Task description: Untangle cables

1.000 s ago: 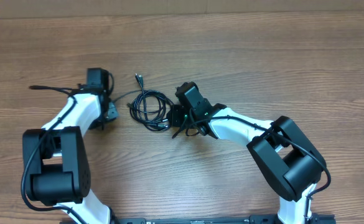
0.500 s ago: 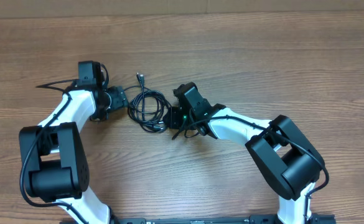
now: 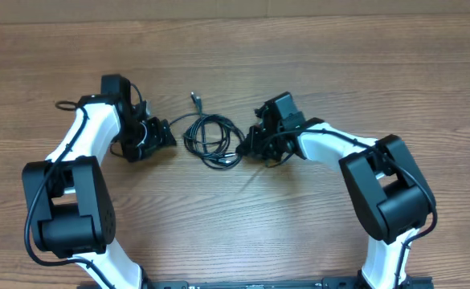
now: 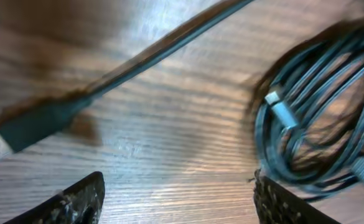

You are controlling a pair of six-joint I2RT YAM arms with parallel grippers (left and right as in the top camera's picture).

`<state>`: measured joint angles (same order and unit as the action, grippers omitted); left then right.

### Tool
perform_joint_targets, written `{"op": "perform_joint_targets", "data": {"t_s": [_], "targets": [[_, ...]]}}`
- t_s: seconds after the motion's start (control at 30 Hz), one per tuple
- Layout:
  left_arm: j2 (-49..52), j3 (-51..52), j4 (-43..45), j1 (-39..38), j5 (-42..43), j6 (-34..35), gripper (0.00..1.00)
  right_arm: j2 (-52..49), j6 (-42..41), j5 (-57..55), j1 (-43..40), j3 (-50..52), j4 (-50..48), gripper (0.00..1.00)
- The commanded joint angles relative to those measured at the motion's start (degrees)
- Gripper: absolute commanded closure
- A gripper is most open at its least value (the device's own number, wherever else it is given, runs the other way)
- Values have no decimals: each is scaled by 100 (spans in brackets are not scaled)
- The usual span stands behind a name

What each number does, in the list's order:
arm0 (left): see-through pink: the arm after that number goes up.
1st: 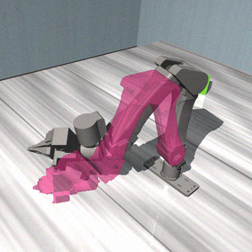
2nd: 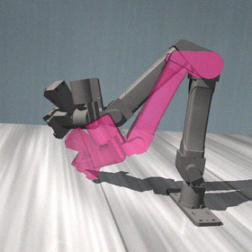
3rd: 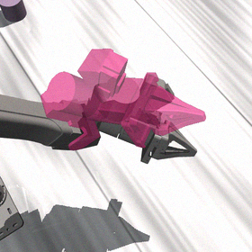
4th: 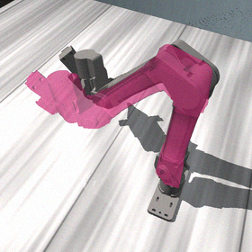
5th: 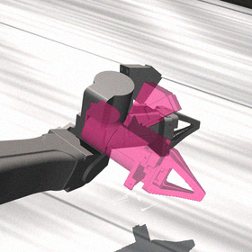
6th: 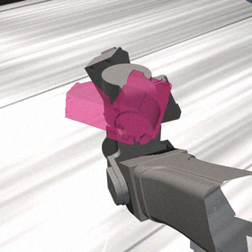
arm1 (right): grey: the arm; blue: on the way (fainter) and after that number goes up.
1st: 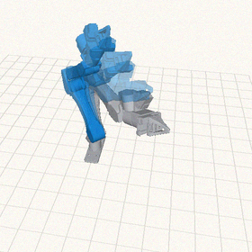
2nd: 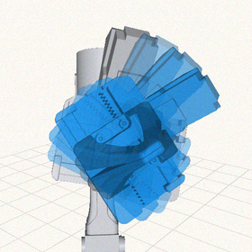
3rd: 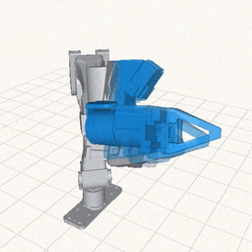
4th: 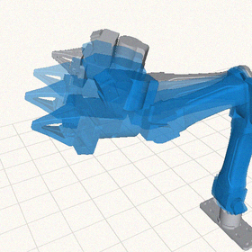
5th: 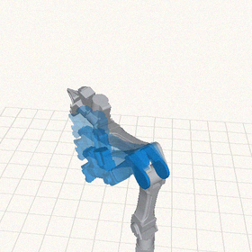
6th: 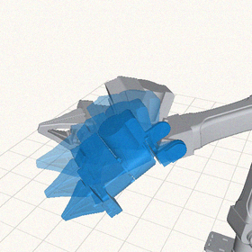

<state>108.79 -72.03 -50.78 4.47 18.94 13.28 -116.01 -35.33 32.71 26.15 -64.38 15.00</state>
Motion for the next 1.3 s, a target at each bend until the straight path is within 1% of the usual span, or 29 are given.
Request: {"op": "perform_joint_targets", "data": {"t_s": [0.0,0.1,0.17,0.27,0.33,0.4,0.47,0.5,0.57,0.63,0.73,0.83,1.03,1.13,1.2,1.27], "targets": [[28,411,356,-173,103,-85,22,-37,138,157,-50,28,-7,96],[28,599,688,-361,105,-46,21,-37,138,214,-22,28,-7,96],[28,616,802,-496,107,96,20,-37,138,219,-7,28,52,96],[28,616,887,-728,164,175,25,-37,140,330,-2,28,164,96],[28,616,981,-922,157,175,25,-37,138,367,2,28,188,96],[28,616,1294,-1115,146,210,25,-37,284,470,22,28,179,96],[28,616,1478,-1189,146,319,28,-37,310,492,44,28,181,96],[28,616,1580,-1237,146,431,30,-37,310,492,50,28,181,96],[28,619,1690,-1322,142,634,41,-37,310,490,52,28,181,96],[31,621,1720,-1421,111,745,49,-37,310,490,52,28,181,96],[33,636,1631,-1580,-420,916,54,-37,310,490,52,28,181,96],[33,673,1567,-1683,-734,973,60,-37,310,490,52,28,181,96],[35,706,1458,-1729,-728,964,83,-37,310,490,52,28,181,96],[33,704,1353,-1722,-468,870,96,-37,308,505,52,28,175,96],[33,684,1353,-1694,-212,719,96,-37,310,1128,50,28,-83,96],[33,645,1331,-1635,146,599,96,-37,315,2122,50,28,-470,93]]}}
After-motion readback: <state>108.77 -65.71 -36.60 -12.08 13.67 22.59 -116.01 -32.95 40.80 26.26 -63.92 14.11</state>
